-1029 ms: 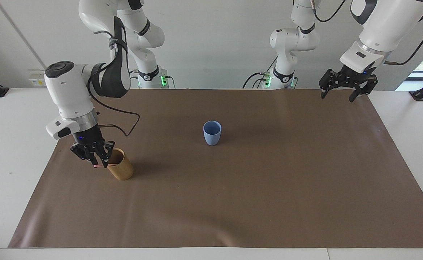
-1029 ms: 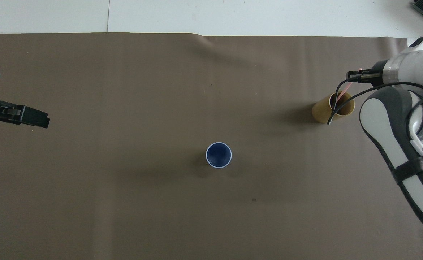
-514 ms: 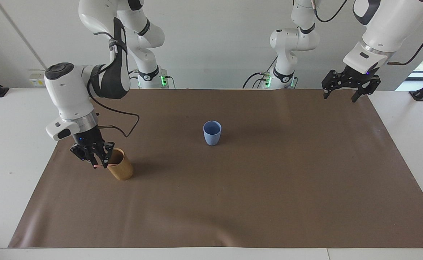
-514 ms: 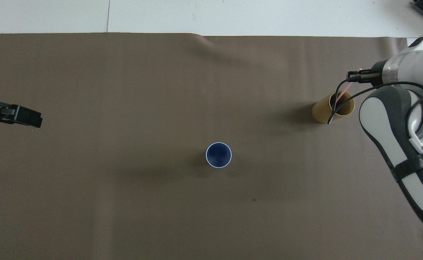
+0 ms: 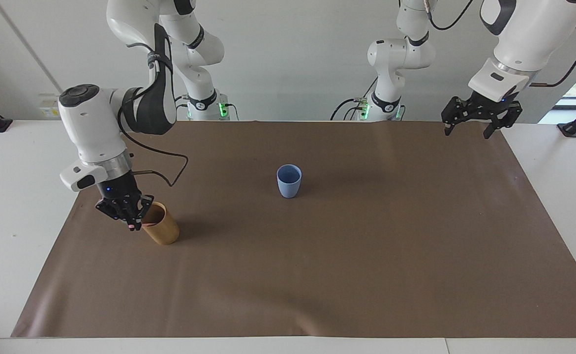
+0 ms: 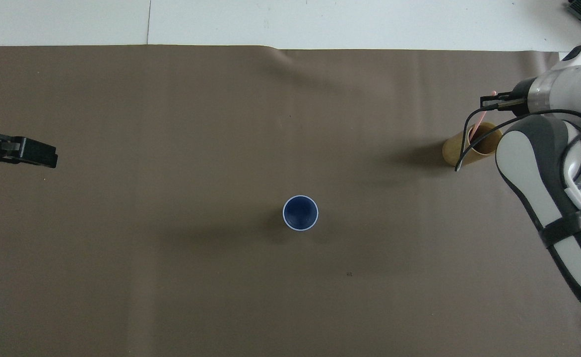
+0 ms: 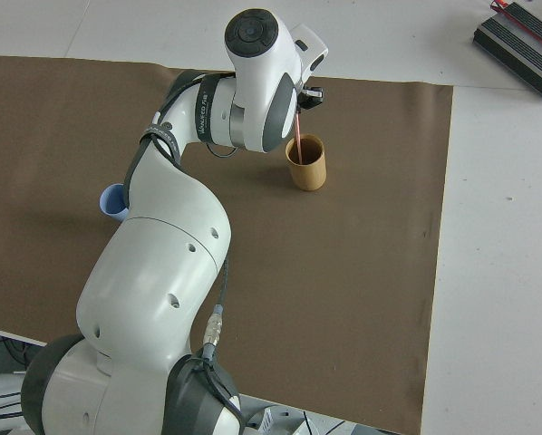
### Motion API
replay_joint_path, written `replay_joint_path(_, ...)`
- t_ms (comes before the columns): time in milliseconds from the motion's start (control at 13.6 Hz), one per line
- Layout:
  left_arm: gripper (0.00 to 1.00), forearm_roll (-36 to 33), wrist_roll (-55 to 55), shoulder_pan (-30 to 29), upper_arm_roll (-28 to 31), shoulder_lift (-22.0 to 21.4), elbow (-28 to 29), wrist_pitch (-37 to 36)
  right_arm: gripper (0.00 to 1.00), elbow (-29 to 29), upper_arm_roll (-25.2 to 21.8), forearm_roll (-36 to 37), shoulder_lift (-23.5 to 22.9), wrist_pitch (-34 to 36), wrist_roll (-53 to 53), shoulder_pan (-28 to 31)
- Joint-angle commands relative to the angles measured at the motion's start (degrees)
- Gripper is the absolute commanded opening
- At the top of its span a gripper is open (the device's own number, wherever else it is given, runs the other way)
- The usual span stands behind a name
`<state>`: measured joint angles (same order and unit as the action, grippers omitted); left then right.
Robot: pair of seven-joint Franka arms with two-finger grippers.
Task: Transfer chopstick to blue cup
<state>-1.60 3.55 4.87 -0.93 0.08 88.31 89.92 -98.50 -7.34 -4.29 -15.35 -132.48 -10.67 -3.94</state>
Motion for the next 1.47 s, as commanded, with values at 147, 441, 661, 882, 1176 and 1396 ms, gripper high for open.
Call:
replay_joint_path(147, 1.0, 0.2, -0.9, -0.9, -0.6, -0.2, 0.4, 0.5, 0.0, 2.3, 0.6, -1.7, 2.1, 5.2, -1.7, 0.2)
replay_joint_path(441, 1.0, 0.2, -0.9, -1.0, -0.5, -0.2, 0.4, 0.0, 0.0, 3.1, 0.8, -0.7, 9.4, 14.4, -1.6, -0.7)
replay_joint_path(661, 1.0, 0.2, -0.8, -1.5, -0.5, -0.2, 0.4, 0.2, 0.0, 9.5, 1.0, -0.2, 10.3, 23.2, -1.7, -1.0)
replay_joint_path(882, 1.0, 0.3, -0.5, -1.7, -0.4, -1.0, 0.5, -0.1, 0.0, 13.0, 1.1, 0.9, 10.4, 27.4, -1.7, -3.3)
replay_joint_path(1176, 1.0, 1.5, -0.3, -2.1, -0.4, -1.0, 0.8, -0.1, 0.0, 13.7, 1.4, 0.9, 11.4, 27.8, -0.9, -10.7)
replay_joint_path(1396, 1.0, 1.5, -0.4, -2.2, -0.4, -1.0, 0.8, -0.3, 0.0, 12.9, 4.0, -1.6, 12.3, 26.2, 4.7, -12.3)
